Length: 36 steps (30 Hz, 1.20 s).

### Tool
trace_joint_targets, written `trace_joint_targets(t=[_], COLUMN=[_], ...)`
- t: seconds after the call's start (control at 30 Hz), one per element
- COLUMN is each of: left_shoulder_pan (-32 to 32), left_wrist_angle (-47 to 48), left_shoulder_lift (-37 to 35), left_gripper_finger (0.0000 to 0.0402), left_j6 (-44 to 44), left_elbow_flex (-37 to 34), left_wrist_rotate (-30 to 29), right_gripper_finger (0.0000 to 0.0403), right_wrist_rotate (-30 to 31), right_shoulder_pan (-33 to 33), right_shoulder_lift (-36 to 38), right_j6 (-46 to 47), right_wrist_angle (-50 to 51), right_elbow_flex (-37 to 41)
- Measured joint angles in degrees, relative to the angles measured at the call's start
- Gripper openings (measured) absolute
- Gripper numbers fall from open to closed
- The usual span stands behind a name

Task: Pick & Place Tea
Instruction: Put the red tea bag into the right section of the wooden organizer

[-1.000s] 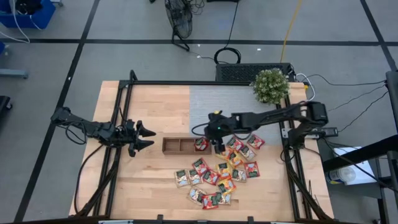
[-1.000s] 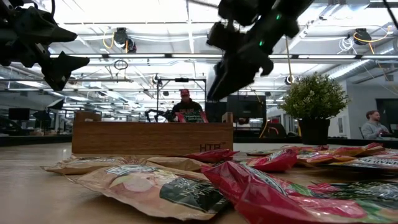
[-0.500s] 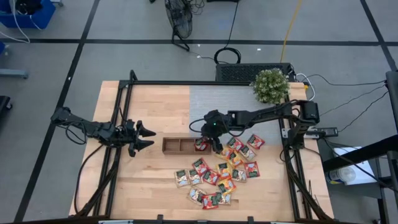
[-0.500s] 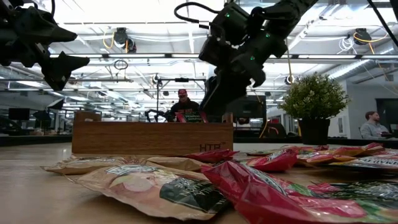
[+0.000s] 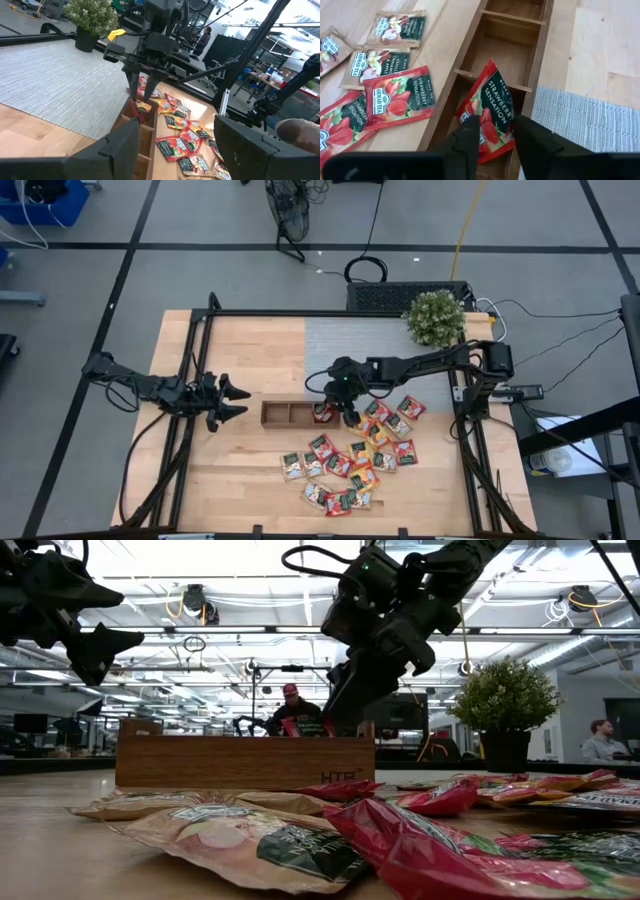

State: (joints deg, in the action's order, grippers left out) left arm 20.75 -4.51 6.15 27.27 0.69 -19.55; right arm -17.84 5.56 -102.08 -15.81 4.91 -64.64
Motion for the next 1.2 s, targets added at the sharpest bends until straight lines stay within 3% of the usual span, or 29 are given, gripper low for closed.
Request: trace_joint_targets(t=[0.2,1.2], left_shoulder_pan=[0.00,0.00], left_wrist_angle=[-0.01,0.00], left_shoulder_lift=[0.00,-0.01], left_gripper_finger=[0.0250,0.0251], left_j6=[0.02,0.02], left_elbow_flex=[0.00,0.00], left_wrist_rotate=[0.00,0.01], right_gripper_finger=[0.0066,0.0038], right_wrist_rotate=[7.15,7.25], right_shoulder_pan=[-0.02,-0.04], right_shoulder_lift=[0.00,-1.87], right_j6=[-0.36,-0.94], right_wrist_angle=[-0.27,0.05], right_elbow_flex=[0.00,0.04])
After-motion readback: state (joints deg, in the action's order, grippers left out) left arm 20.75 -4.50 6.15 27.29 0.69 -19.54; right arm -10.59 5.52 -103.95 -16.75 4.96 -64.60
